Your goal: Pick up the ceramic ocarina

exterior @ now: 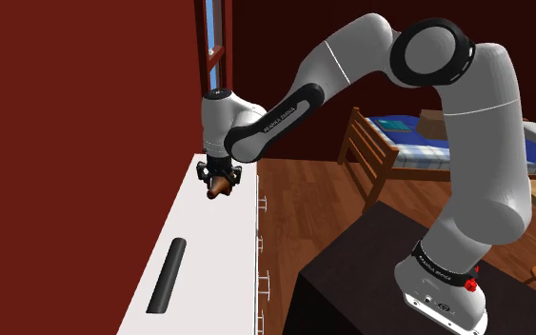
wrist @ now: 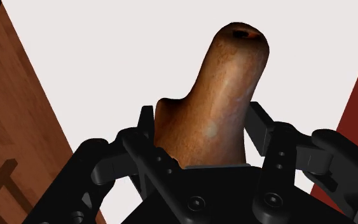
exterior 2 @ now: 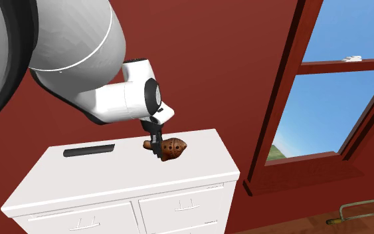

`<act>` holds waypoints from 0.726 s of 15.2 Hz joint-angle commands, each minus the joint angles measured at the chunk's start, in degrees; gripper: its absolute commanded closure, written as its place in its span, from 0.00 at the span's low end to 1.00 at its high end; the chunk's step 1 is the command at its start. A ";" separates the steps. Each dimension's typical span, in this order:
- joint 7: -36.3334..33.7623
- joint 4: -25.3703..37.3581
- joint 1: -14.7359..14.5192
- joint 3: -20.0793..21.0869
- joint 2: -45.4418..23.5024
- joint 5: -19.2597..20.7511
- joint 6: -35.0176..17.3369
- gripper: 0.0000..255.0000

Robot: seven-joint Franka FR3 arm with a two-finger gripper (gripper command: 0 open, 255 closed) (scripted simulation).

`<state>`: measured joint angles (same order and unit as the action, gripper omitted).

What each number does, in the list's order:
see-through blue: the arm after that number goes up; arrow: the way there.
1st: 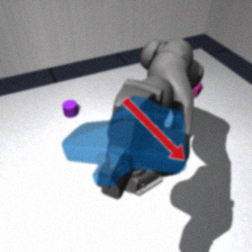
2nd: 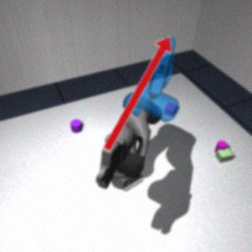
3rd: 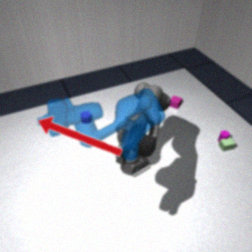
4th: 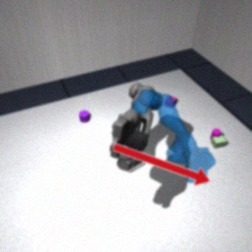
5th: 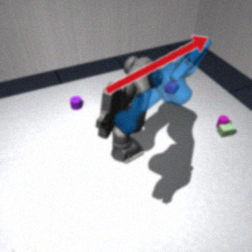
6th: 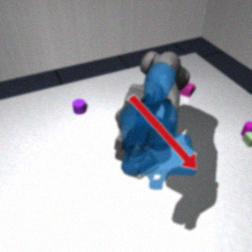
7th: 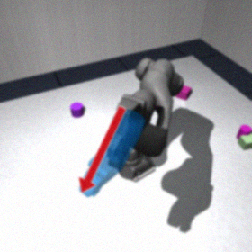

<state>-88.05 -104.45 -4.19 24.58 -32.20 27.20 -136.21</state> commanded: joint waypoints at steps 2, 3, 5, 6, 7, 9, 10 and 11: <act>0.09 0.04 0.11 -0.15 -0.20 0.04 -0.04 1.00; 0.11 -0.10 0.16 -0.12 -0.09 0.02 -0.07 1.00; 0.12 -0.18 0.19 -0.12 -0.04 0.01 -0.10 1.00; -0.10 -0.04 -0.03 -0.05 -0.03 0.00 0.08 1.00; 0.16 -0.02 0.14 0.20 0.48 -0.34 0.58 1.00; 0.67 0.08 0.46 0.66 1.46 -1.01 1.59 1.00; 0.93 0.15 0.61 0.89 1.95 -1.35 2.10 1.00; 1.19 0.23 0.76 1.11 2.43 -1.69 2.61 1.00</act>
<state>-87.09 -104.42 -3.52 25.48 -30.13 25.82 -134.14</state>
